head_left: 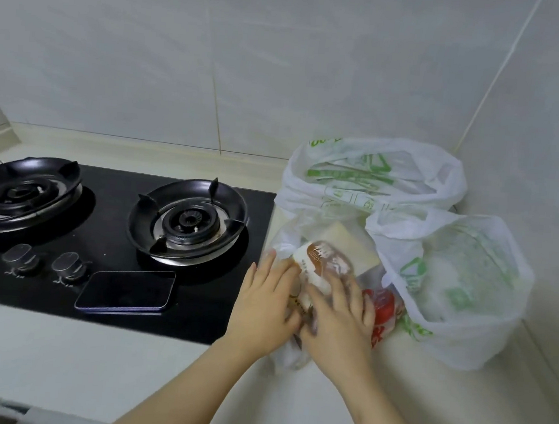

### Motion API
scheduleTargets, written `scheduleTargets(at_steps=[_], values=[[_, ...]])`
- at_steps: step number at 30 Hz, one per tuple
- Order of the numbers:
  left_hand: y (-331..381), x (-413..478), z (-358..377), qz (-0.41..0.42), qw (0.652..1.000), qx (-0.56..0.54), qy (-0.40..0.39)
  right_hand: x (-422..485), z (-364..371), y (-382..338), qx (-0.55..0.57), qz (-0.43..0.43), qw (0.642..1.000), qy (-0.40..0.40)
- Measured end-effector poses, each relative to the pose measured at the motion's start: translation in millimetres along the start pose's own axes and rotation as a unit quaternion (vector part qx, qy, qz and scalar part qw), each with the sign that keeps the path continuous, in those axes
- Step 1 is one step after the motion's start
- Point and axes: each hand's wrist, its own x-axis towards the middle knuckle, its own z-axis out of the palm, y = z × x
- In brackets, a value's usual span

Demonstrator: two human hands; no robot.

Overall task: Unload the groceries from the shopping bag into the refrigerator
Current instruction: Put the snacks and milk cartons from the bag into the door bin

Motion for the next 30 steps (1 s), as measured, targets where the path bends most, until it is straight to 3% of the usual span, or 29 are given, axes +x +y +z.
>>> scheduleTargets(at_steps=[8, 12, 18, 22, 28, 30], values=[[-1, 17, 24, -0.005, 0.996, 0.027, -0.083, 7, 8, 29, -0.023, 0.083, 0.996, -0.016], [-11, 24, 35, 0.028, 0.994, 0.076, -0.077, 10, -2, 40, 0.019, 0.139, 0.989, -0.046], [-23, 40, 40, 0.062, 0.995, 0.049, -0.069, 14, -13, 46, 0.055, 0.204, 0.975, -0.074], [-23, 55, 29, 0.070, 0.989, 0.067, -0.109, 27, -15, 43, 0.068, 0.221, 0.971, -0.057], [-10, 85, 24, 0.116, 0.991, -0.019, -0.069, 50, -11, 46, 0.151, 0.243, 0.957, 0.038], [-8, 97, 29, 0.131, 0.986, -0.027, -0.103, 58, -5, 53, 0.164, 0.258, 0.951, 0.041]])
